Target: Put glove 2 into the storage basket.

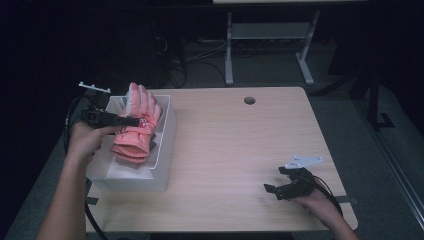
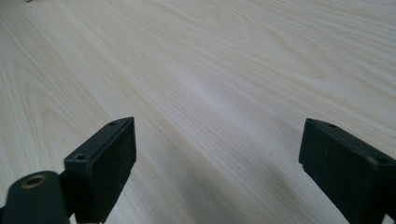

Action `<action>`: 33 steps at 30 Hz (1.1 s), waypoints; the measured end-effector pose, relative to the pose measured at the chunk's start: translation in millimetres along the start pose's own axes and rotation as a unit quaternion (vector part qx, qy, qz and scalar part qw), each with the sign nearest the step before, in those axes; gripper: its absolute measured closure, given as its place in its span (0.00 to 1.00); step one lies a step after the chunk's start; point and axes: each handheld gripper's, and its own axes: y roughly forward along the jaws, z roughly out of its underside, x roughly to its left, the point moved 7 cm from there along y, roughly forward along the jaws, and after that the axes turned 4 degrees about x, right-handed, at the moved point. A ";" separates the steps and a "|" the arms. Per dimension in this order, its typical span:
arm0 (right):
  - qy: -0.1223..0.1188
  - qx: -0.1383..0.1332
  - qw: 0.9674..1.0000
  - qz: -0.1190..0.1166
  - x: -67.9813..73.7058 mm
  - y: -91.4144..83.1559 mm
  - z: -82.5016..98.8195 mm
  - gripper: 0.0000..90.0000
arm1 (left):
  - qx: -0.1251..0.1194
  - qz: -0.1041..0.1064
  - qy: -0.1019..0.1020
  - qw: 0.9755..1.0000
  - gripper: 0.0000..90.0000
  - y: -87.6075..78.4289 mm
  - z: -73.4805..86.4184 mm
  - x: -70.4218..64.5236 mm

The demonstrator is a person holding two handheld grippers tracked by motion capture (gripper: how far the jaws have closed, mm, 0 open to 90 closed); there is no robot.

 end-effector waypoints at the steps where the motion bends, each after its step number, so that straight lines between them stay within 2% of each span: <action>1: 0.000 0.000 1.000 0.000 -0.1 -0.1 0.0 0.12 | 0.004 -0.001 -0.001 1.000 0.68 4.9 2.2 2.2; 3: -0.002 0.000 1.000 0.001 -0.5 0.0 0.4 0.12 | 0.017 -0.004 -0.005 1.000 0.68 14.6 7.1 6.9; 10: 0.004 0.000 1.000 0.000 -0.7 -0.3 1.0 0.12 | 0.036 0.001 -0.017 0.999 0.68 40.0 17.6 18.4; 14: 0.000 0.000 1.000 0.001 -1.6 -0.2 1.1 0.12 | 0.055 -0.003 -0.010 0.998 0.68 53.5 22.8 22.3; 20: 0.000 0.002 1.000 0.001 -2.0 0.2 1.5 0.12 | 0.075 -0.006 -0.012 0.997 0.67 75.3 30.6 27.3; 25: 0.001 0.001 1.000 0.001 -2.7 -0.5 2.0 0.12 | 0.088 0.005 -0.024 0.996 0.67 89.7 39.5 33.9; 27: 0.002 0.001 1.000 0.001 -3.0 -0.6 2.1 0.12 | 0.083 0.014 -0.029 0.996 0.66 92.5 41.3 35.1; 30: 0.001 0.001 1.000 0.001 -2.4 -0.1 1.9 0.12 | 0.079 0.020 -0.027 0.996 0.63 94.7 44.4 37.8; 33: 0.001 0.002 1.000 0.001 -1.2 0.9 1.8 0.12 | 0.075 0.021 -0.027 0.997 0.52 93.9 44.9 39.1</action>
